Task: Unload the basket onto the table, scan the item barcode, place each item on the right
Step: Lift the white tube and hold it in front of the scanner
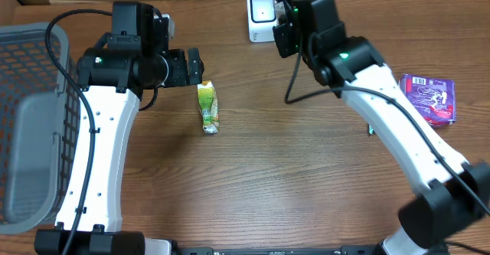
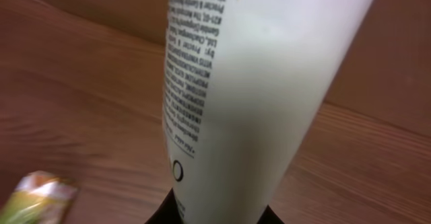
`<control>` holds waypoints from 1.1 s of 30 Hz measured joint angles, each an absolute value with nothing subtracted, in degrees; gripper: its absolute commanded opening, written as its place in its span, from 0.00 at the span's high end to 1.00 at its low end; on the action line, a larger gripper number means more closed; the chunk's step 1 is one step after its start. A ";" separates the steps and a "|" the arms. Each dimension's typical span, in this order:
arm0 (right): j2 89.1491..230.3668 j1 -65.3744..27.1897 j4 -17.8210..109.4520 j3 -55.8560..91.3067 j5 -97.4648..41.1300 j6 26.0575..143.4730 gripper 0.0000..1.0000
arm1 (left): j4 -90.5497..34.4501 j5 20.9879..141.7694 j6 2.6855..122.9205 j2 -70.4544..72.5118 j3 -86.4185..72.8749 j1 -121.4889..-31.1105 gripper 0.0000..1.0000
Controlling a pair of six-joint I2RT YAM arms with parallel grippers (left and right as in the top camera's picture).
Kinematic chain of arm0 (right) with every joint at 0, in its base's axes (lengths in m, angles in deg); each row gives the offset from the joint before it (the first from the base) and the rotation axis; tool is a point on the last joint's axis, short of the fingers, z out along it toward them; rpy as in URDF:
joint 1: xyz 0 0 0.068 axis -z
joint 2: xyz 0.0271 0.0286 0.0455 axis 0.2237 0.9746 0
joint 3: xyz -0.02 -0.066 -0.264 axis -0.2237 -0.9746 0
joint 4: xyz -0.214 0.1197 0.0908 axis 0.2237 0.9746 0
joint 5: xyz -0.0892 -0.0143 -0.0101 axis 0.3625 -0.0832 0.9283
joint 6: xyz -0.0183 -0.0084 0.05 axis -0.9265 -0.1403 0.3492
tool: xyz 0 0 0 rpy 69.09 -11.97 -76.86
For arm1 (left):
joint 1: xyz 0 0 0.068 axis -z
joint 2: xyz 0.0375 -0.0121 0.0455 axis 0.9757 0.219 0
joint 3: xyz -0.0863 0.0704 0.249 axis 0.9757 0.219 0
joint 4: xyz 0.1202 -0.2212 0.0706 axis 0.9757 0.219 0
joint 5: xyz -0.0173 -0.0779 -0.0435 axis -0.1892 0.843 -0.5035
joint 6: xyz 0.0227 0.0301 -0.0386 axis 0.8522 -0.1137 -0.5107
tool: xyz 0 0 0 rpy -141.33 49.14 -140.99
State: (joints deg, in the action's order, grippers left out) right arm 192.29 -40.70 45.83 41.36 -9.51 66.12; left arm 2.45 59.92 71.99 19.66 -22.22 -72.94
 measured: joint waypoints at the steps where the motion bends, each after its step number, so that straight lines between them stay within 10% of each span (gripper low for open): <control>1: 193.67 -40.65 45.04 41.36 -7.96 65.75 0.96 | 2.47 59.92 71.99 19.66 -22.22 -72.94 0.00; 33: 207.02 -39.95 30.55 41.36 5.57 42.06 0.96 | 2.45 59.92 71.99 19.66 -22.22 -72.94 0.01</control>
State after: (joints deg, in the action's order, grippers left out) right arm 207.02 -39.95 30.55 41.36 5.57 42.06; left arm 2.45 59.92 71.99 19.66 -22.22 -72.94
